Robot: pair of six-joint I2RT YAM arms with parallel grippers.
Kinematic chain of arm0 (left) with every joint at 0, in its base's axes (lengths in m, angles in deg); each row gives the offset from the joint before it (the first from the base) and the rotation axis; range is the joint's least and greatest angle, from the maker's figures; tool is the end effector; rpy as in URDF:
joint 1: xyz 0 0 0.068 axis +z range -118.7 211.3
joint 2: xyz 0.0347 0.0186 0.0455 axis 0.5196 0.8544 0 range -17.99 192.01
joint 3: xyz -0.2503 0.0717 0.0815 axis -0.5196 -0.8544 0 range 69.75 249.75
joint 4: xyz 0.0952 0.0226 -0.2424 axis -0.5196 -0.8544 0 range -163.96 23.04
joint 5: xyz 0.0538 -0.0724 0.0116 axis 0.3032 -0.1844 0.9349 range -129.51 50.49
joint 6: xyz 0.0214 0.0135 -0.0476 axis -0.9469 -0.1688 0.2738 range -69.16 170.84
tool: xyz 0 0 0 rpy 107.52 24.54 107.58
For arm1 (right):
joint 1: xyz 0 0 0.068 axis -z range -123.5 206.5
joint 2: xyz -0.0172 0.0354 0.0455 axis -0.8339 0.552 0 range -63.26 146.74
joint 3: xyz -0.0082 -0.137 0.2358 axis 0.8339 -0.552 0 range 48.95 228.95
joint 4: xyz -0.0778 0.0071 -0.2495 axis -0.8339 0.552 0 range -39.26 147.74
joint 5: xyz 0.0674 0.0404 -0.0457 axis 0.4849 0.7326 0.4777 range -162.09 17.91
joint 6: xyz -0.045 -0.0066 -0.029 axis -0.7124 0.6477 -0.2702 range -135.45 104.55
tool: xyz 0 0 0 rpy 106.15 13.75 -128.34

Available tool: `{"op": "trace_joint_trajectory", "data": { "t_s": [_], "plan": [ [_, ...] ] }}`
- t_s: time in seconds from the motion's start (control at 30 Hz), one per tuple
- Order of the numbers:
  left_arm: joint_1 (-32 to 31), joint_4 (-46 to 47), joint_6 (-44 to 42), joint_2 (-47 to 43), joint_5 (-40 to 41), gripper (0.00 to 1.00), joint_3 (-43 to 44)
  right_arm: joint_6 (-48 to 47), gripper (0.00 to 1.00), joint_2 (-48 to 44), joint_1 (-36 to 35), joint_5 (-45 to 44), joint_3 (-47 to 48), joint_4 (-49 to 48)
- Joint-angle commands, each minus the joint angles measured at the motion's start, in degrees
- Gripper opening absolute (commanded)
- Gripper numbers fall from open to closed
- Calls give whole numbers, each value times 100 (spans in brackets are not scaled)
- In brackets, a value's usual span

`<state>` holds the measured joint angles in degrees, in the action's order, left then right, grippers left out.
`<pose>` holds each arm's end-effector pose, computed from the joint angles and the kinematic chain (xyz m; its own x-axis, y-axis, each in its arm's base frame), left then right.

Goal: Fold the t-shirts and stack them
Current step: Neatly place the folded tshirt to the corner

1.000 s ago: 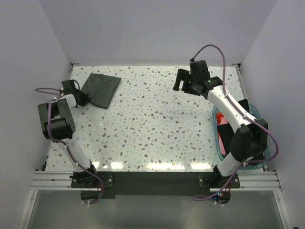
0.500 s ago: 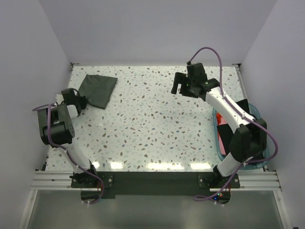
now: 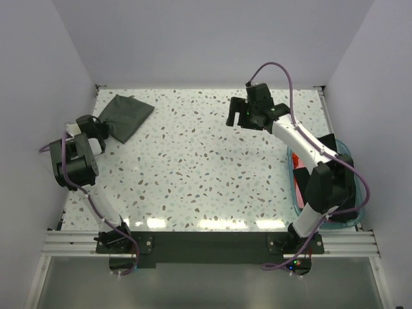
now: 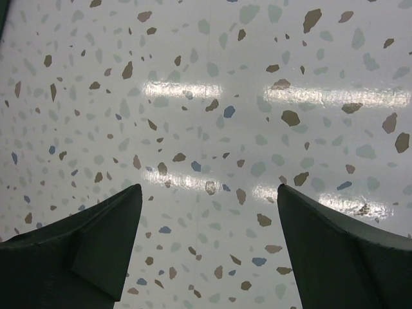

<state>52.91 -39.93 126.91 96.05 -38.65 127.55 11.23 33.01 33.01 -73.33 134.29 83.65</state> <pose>0.3802 0.1512 0.1308 0.2599 -0.9409 -0.2172 -0.5320 0.0482 -0.8454 0.3487 0.1506 0.3125 -0.7400 0.1679 -0.6513 -0.0580 0.9488 0.3105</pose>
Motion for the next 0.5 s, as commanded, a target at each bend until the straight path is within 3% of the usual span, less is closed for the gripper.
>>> {"op": "trace_joint_trajectory", "data": {
  "t_s": [0.0, 0.2, 0.33, 0.4, 0.47],
  "plan": [
    [160, 567, 40, -136, 230, 0, 127, -154, 89, 216, -156, 80, 325, -65],
    [151, 444, 4, -540, 300, 0, -471, -154, 89, 287, -323, -8, 343, -65],
    [142, -197, -57, -637, 292, 0, -603, -137, 89, 156, -367, 0, 194, -91],
    [116, -268, -188, -716, 300, 7, -682, -136, 89, 94, -385, 1, 88, -100],
    [107, -548, -303, -874, 397, 24, -726, -136, 89, -11, -411, 9, -43, -118]
  ]
}}
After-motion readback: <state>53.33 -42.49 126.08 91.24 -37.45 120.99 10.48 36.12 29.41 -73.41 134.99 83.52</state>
